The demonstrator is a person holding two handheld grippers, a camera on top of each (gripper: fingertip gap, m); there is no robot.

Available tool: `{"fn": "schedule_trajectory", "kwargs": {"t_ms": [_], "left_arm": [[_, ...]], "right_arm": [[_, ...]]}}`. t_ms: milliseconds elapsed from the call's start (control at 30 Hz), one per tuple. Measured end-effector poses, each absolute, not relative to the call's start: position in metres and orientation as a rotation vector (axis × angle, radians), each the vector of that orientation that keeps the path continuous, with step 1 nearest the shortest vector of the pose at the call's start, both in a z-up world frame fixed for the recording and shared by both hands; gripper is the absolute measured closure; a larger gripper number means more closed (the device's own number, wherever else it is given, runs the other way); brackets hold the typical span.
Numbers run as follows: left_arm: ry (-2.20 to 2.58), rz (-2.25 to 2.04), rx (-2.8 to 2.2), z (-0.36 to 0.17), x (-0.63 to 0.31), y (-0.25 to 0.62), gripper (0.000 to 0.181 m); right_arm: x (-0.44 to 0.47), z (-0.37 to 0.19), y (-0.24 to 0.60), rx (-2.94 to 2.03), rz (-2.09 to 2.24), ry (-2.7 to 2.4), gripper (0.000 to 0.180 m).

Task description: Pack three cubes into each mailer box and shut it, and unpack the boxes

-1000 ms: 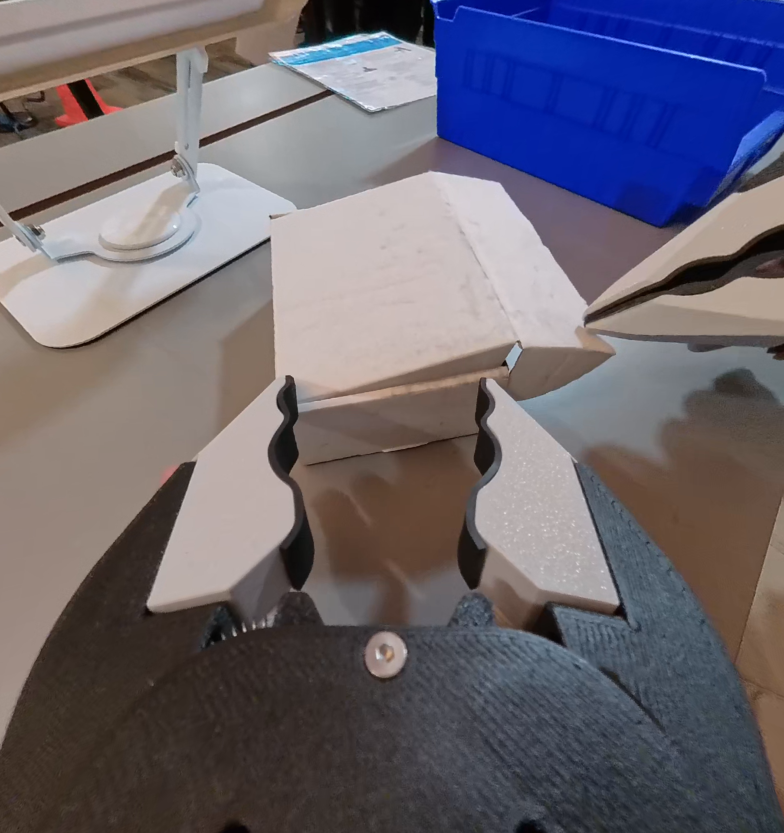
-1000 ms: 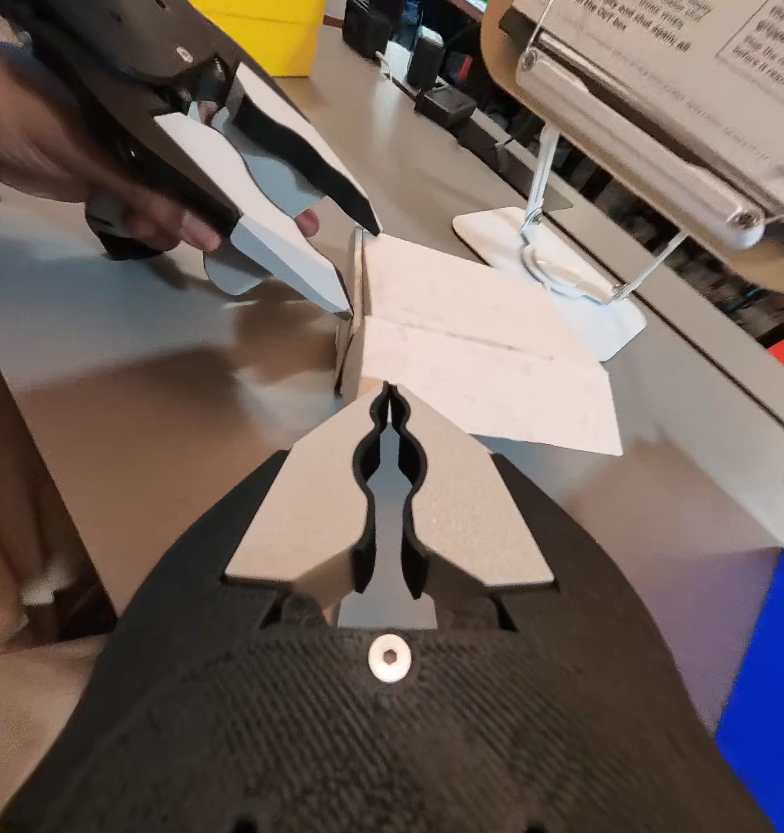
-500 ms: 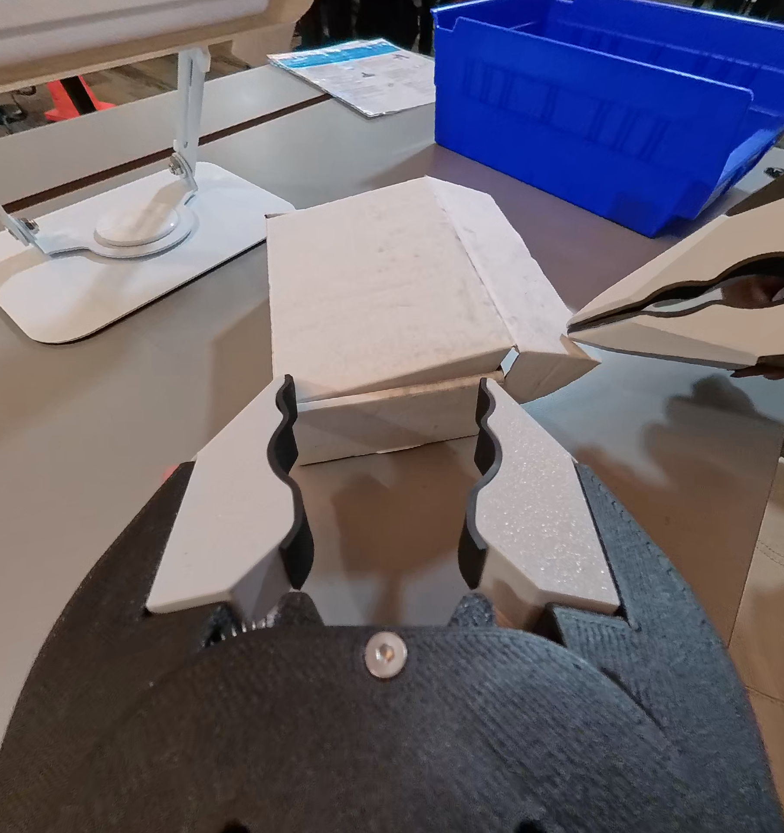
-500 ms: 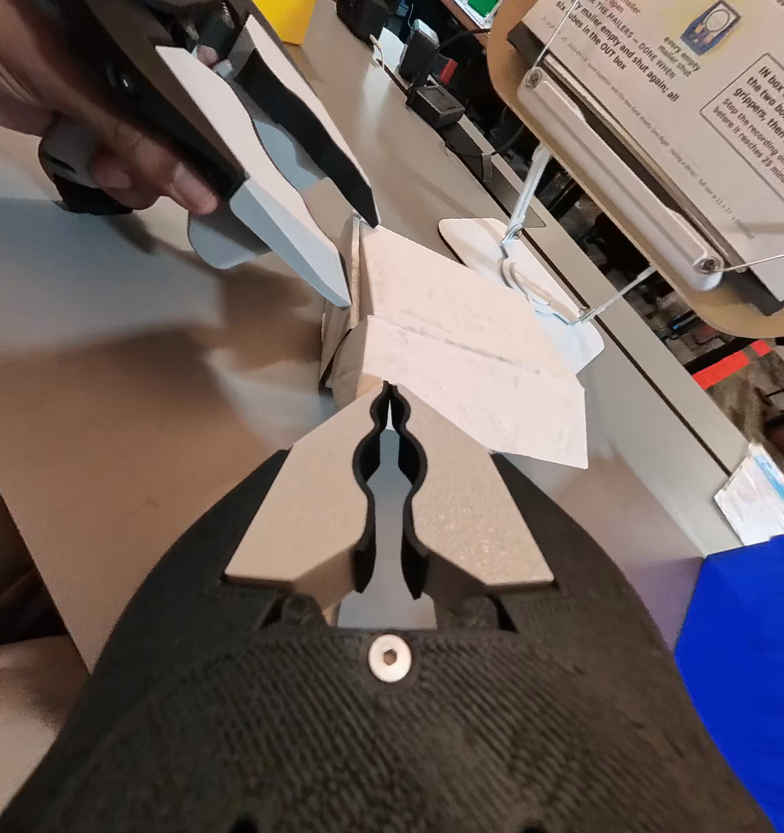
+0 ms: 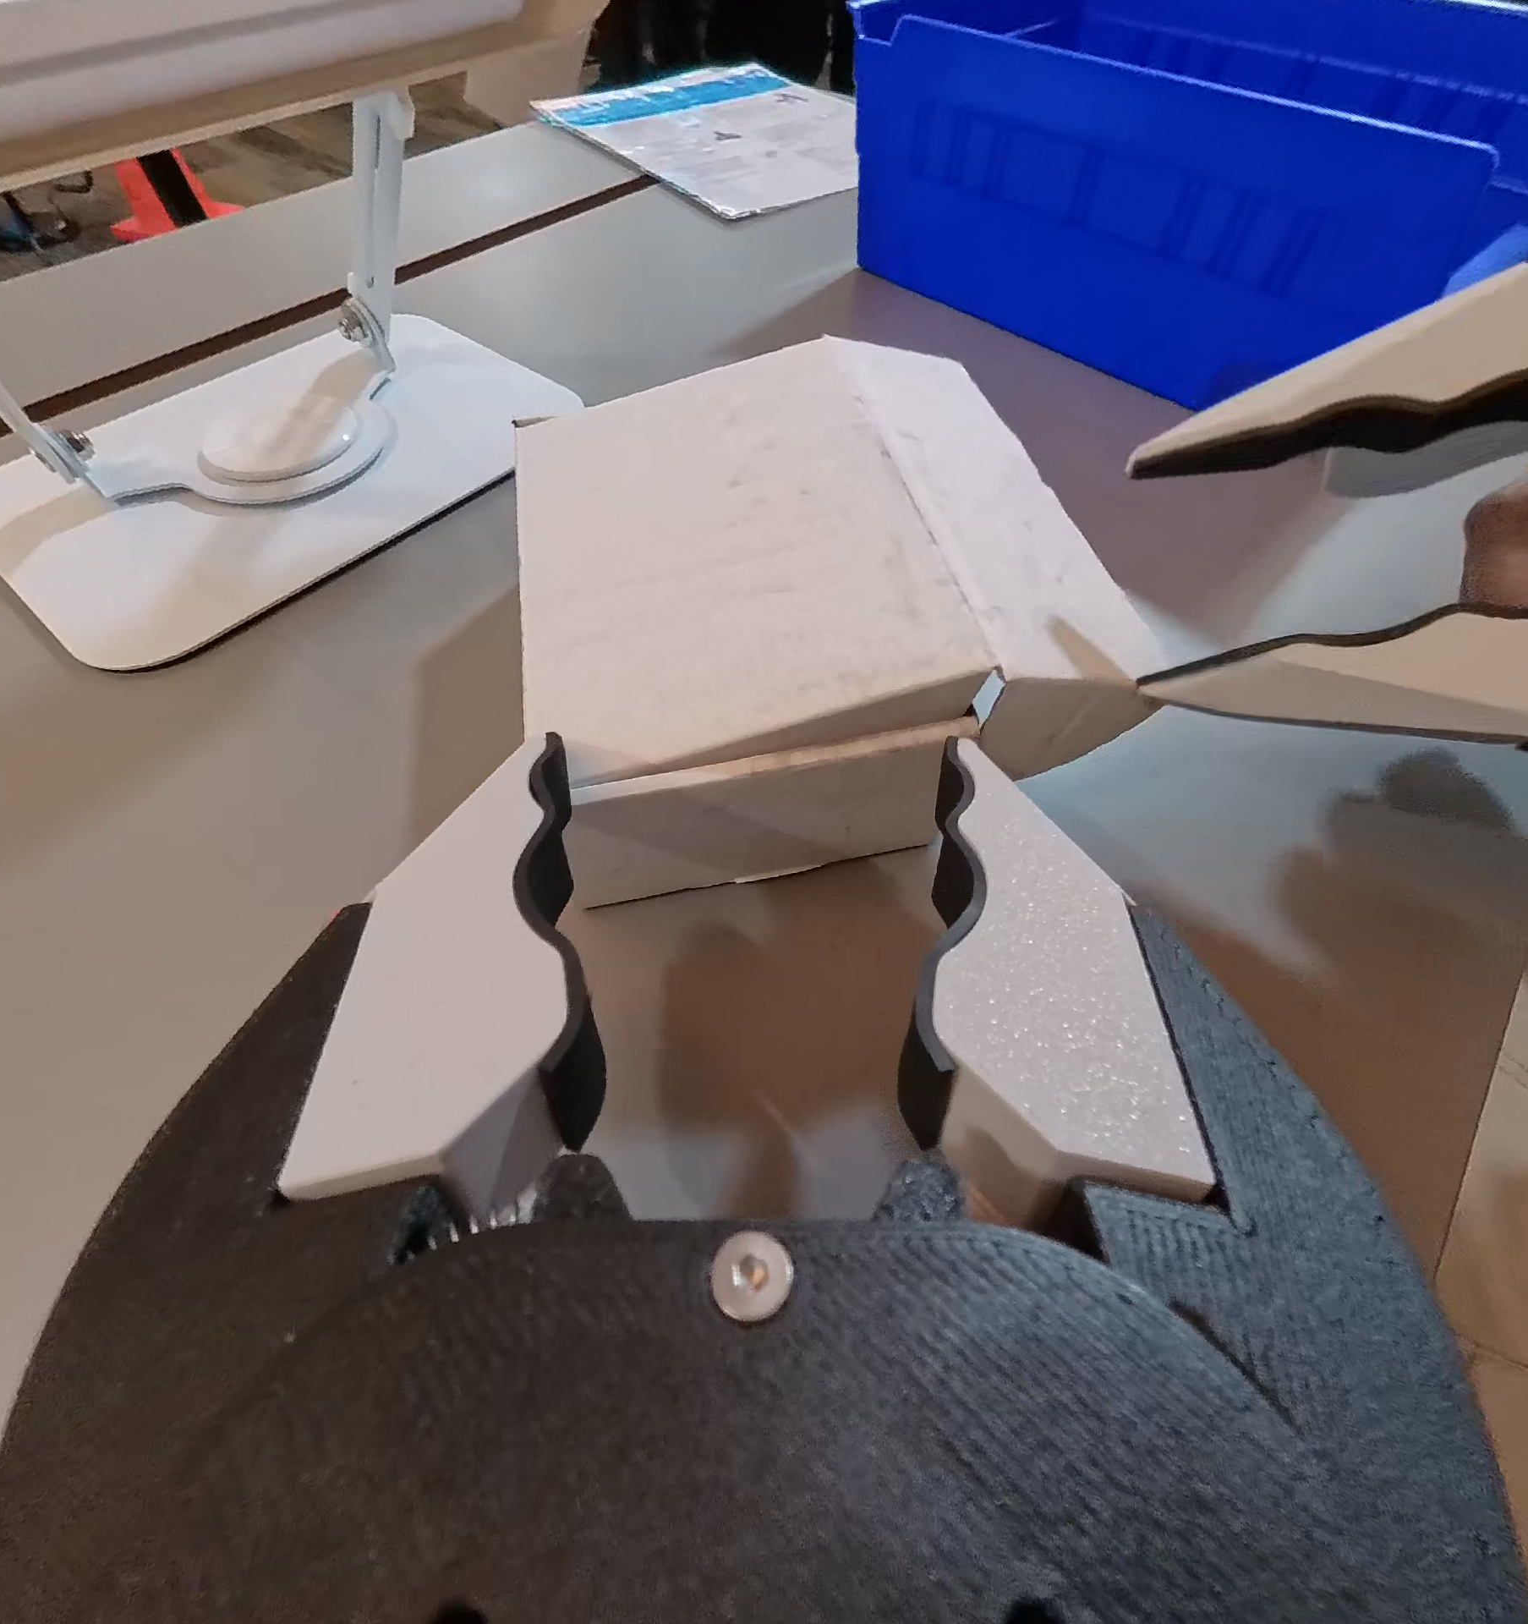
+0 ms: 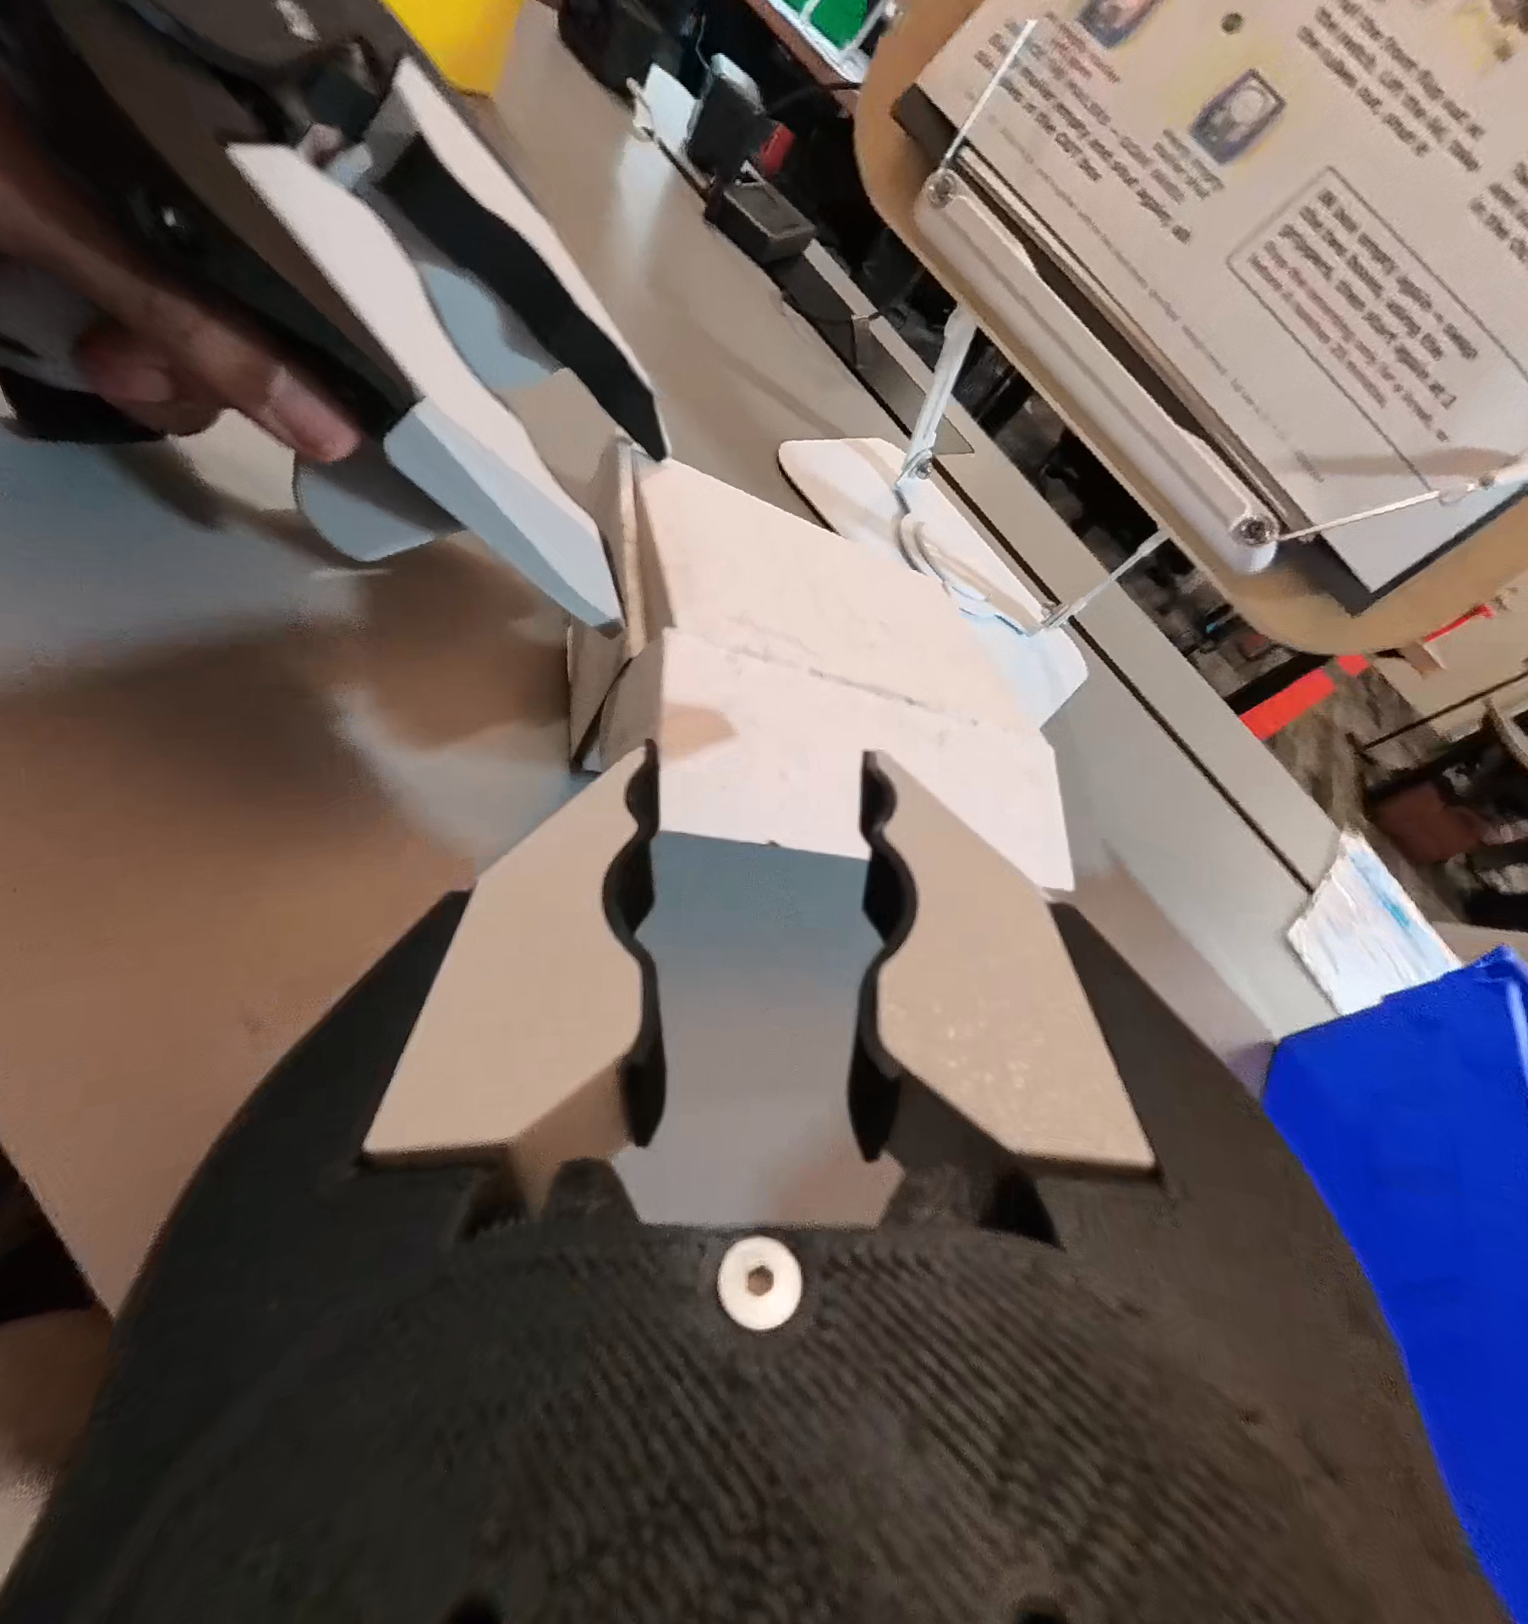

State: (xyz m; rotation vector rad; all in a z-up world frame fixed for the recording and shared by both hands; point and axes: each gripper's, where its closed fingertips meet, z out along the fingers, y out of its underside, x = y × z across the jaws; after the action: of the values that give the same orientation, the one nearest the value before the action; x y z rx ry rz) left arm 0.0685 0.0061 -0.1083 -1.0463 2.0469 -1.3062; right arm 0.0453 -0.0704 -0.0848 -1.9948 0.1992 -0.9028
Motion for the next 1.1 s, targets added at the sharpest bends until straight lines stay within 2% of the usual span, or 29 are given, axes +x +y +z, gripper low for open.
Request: {"fn": "schedule_trajectory", "kwargs": {"t_ms": [67,167,567,1100], "left_arm": [[2.049,-1.313,-1.052,-0.108,0.068,0.007,0.097],[2.049,-1.310,-1.048,-0.108,0.068,0.006,0.097],[2.078,-1.259,-0.980,-0.111,0.064,0.000,0.099],[2.076,-1.269,-0.984,-0.111,0.065,0.001,0.100]], "right_arm": [[0.045,-0.089,-0.066,-1.999,-0.802,0.239,0.110],[0.050,-0.096,-0.062,-2.017,-0.704,0.283,0.109],[0.066,-0.107,-0.054,-2.080,-0.845,0.198,0.119],[0.068,-0.108,-0.054,-2.060,-0.829,0.219,0.121]]}}
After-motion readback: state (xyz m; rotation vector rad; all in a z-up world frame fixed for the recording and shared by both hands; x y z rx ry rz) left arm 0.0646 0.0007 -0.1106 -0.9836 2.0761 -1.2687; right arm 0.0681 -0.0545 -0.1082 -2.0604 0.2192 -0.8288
